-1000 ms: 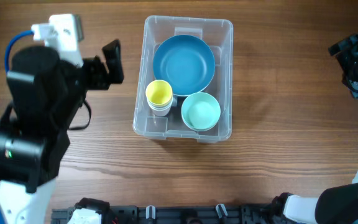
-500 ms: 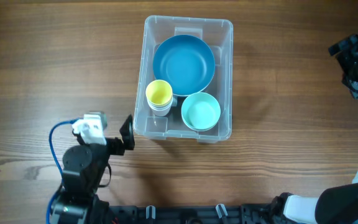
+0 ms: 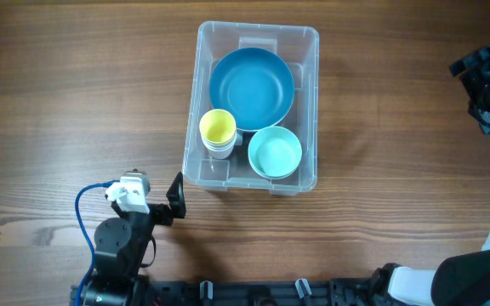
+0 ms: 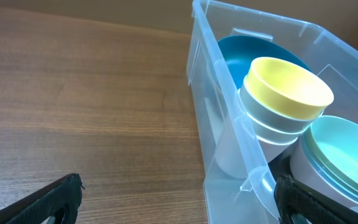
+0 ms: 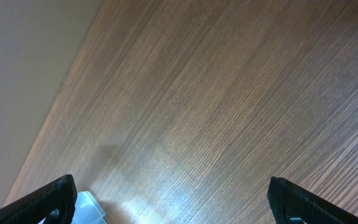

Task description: Pack container

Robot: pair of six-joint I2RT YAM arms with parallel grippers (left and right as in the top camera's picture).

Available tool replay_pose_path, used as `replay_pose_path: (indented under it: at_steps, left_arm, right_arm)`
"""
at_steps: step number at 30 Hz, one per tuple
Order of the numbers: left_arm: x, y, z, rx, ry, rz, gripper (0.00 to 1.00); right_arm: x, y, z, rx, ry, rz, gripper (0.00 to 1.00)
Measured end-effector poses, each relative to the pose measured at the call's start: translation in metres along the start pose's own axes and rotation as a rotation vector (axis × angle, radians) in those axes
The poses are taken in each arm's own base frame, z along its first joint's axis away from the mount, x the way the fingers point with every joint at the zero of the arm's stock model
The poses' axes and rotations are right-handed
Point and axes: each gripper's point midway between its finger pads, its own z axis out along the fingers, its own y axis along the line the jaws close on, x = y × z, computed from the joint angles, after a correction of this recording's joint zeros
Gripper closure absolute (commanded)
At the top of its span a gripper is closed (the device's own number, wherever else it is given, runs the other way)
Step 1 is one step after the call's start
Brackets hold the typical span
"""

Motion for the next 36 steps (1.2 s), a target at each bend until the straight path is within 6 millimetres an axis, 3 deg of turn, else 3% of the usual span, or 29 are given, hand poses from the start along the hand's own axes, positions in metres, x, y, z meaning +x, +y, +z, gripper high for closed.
replay_pose_path:
  at_steps: [6, 27, 32, 34, 36]
  left_arm:
    - [-0.013, -0.003, -0.005, 0.014, -0.064, 0.001, 0.00]
    - [-0.013, -0.003, -0.005, 0.014, -0.065, 0.001, 0.00]
    - [-0.013, -0.003, -0.005, 0.014, -0.065, 0.001, 0.00]
    - [-0.013, -0.003, -0.005, 0.014, -0.065, 0.001, 0.00]
    - [-0.013, -0.003, -0.005, 0.014, -0.065, 0.001, 0.00]
  right_arm:
    - [0.000, 0.000, 0.000, 0.000, 0.000, 0.000, 0.00]
    - [0.001, 0.002, -0.002, -0.006, -0.003, -0.005, 0.00]
    - [0.014, 0.034, -0.053, -0.101, -0.090, -0.086, 0.01]
    - [0.026, 0.050, -0.108, -0.158, -0.204, -0.155, 0.00]
    - [0.037, 0.045, -0.138, -0.168, -0.291, -0.189, 0.00]
